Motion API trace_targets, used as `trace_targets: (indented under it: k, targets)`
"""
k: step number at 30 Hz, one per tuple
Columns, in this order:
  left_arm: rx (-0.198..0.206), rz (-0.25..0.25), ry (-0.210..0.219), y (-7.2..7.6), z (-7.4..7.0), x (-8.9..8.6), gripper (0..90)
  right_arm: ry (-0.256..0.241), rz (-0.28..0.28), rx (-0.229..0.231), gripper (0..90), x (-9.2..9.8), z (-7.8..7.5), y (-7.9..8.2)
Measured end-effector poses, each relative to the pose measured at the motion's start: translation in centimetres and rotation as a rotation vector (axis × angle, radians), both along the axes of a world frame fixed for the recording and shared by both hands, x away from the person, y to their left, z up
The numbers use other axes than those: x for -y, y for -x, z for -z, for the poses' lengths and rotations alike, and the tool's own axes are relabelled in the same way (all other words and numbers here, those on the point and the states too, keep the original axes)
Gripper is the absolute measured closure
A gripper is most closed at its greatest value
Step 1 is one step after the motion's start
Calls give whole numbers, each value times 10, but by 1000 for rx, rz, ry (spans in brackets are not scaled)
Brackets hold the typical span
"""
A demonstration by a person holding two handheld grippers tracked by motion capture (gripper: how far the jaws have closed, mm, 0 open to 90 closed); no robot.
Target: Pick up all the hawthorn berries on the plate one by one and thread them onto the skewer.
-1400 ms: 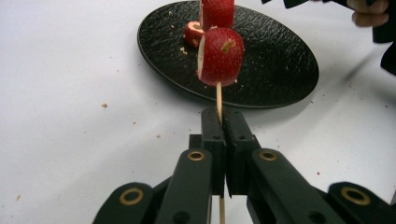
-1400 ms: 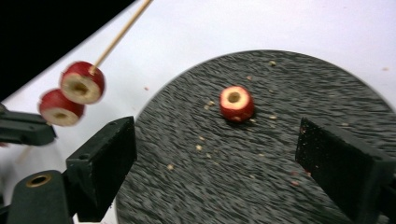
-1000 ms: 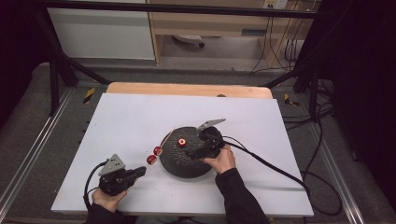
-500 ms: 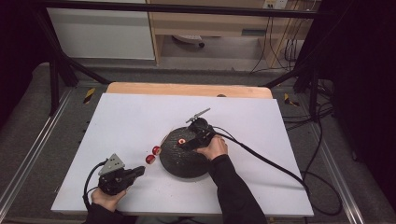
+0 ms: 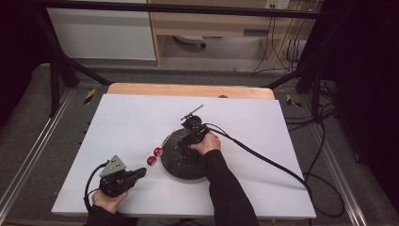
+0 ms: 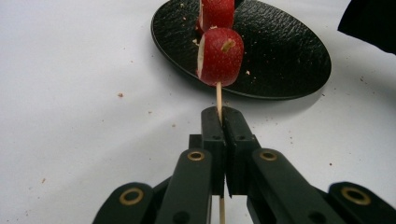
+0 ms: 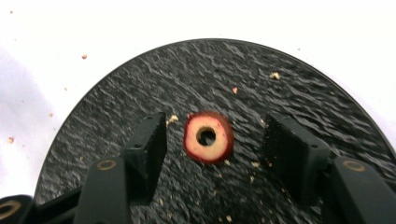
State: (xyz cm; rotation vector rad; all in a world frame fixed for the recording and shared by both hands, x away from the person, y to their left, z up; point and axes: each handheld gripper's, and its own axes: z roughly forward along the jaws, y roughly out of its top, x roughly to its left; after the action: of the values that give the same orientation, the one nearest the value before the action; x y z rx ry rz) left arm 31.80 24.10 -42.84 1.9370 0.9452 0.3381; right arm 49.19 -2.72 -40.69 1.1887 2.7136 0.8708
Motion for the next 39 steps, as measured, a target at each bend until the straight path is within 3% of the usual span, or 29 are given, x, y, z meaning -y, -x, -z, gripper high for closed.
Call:
trace_targets:
  k: [5, 21, 32, 39]
  targets:
    - [0, 2, 1, 0, 0, 0, 878, -13, 10, -36, 474, -1, 4, -5]
    - [-1, 4, -3, 0, 0, 1, 878, -15, -7, -72, 604, -1, 9, -7]
    - [1, 3, -2, 0, 0, 1, 878, -12, 1, -89, 621, -1, 8, -7]
    - [2, 4, -2, 0, 0, 1, 878, -35, -2, -81, 625, 1, 0, -4]
